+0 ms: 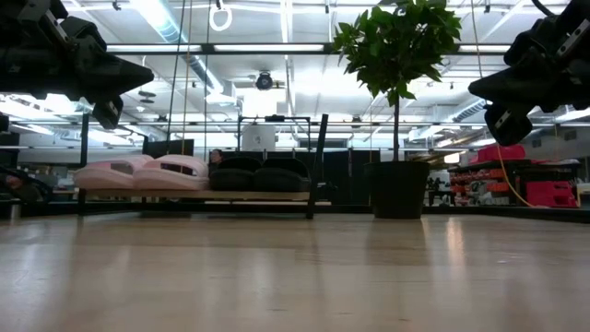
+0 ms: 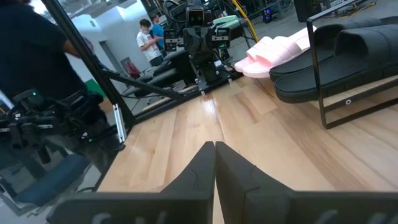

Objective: Pick and place slides into the shelf
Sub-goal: Return to Home Position

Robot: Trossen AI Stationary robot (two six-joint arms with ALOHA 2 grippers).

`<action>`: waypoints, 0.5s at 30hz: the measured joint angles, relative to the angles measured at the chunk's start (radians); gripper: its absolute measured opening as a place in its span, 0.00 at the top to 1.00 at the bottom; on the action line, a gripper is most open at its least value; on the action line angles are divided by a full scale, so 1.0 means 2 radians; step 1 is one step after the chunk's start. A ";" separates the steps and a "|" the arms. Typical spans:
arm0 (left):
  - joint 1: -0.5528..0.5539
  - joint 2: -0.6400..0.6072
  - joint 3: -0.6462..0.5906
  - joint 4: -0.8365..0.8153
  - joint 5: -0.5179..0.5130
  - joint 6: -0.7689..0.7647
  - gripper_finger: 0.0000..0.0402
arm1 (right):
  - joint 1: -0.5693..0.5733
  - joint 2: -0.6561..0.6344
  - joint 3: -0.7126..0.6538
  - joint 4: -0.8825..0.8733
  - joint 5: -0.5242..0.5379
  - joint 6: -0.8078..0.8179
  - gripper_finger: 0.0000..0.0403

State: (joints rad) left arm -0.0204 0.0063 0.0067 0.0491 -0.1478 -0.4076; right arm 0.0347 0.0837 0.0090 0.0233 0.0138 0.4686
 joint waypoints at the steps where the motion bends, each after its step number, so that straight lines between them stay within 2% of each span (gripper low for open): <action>1: 0.000 0.000 0.000 0.000 0.000 0.000 0.93 | 0.000 0.000 0.000 0.000 0.000 0.000 0.96; 15: 0.000 0.000 0.000 0.000 0.000 0.000 0.91 | 0.000 0.000 0.000 0.000 0.000 0.000 0.95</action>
State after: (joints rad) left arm -0.0207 0.0063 0.0067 0.0492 -0.1478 -0.4071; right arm 0.0347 0.0837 0.0090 0.0235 0.0139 0.4686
